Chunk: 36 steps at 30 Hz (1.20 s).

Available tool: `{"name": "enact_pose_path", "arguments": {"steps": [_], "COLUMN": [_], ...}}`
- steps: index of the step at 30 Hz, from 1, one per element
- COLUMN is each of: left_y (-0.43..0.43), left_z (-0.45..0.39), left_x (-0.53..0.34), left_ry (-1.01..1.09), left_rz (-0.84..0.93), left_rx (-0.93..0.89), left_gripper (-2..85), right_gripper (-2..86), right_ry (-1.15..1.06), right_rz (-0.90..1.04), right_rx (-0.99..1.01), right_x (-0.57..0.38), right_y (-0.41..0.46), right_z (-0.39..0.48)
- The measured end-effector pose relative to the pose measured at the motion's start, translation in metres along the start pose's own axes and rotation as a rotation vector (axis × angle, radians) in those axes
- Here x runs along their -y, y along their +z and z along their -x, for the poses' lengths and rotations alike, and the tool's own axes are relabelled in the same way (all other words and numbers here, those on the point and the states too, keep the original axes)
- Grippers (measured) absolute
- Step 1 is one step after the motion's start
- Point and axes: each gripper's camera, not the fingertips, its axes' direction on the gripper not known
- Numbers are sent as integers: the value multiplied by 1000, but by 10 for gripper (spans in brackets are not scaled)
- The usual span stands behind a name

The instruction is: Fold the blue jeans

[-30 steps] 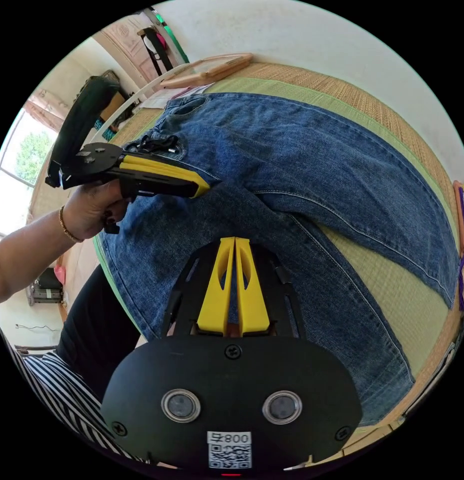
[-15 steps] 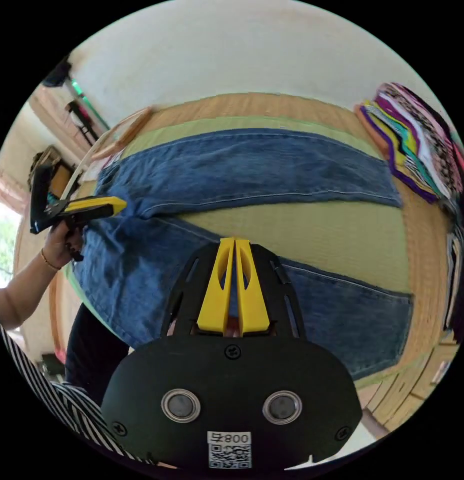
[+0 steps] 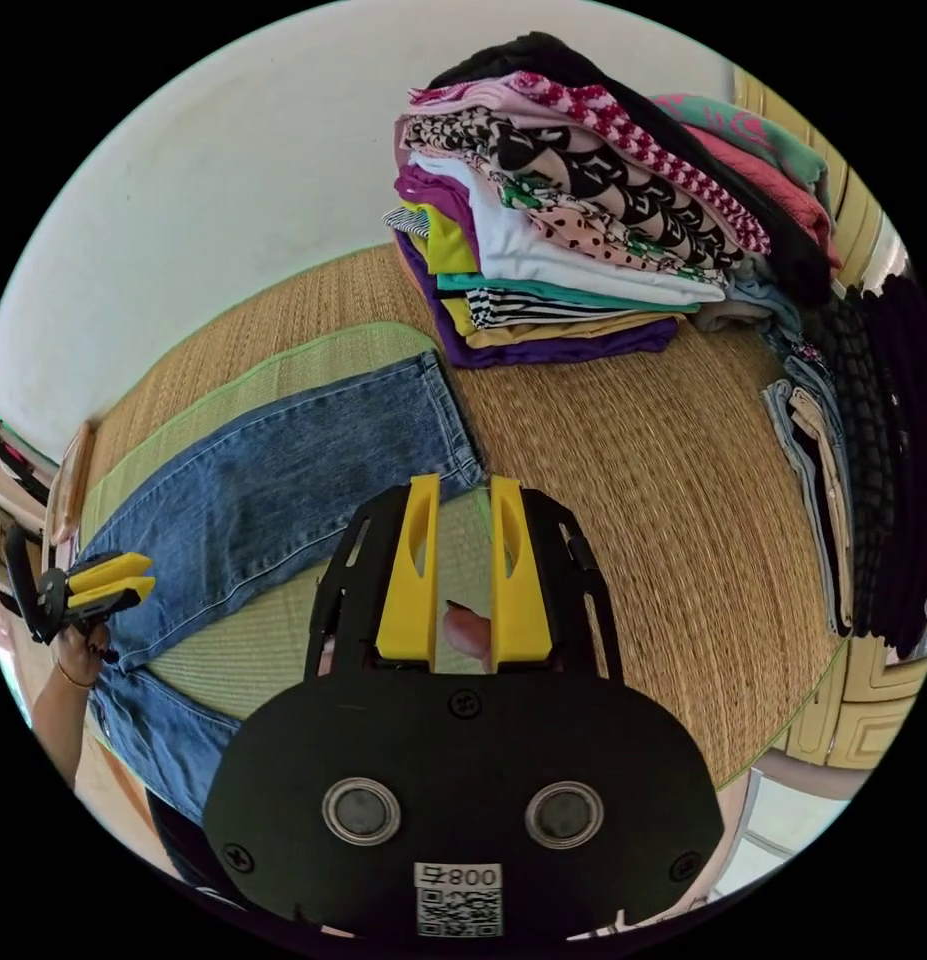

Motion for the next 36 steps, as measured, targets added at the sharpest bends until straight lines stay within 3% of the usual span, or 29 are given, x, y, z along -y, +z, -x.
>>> {"name": "enact_pose_path", "arguments": {"steps": [6,10,15,22,25,27,29,33,36], "left_y": [42,88,97,60,84,103,102,82,83], "left_z": [5,16,0,-44,-59,-67,-79,-113,-166], "left_x": [114,162,182,196,208,211,211,203,181], "left_ry": [-7,-80,-65,0,28,23,1,65,194], "left_rz": [7,124,98,-24,77,157,124,31,57], "left_rx": [105,77,60,22,26,84,116,-21,-187], "left_gripper": [77,77,35,14,17,22,31,50,68], "right_gripper": [75,58,25,9,8,8,5,9,28], "right_ry": [-43,-71,-137,-121,-81,-65,1,25,33], "right_rz": [26,-1,-25,-202,-160,-78,-8,-32,-32], "right_rx": [14,42,66,173,240,192,64,70,65], "right_x": [7,3,-4,-22,-25,-26,-34,-63,-106], "right_y": [23,17,0,-88,-91,-74,-61,-83,-105], "right_z": [-38,-57,-74,-120,-143,-150,-166,-193,-210]}}
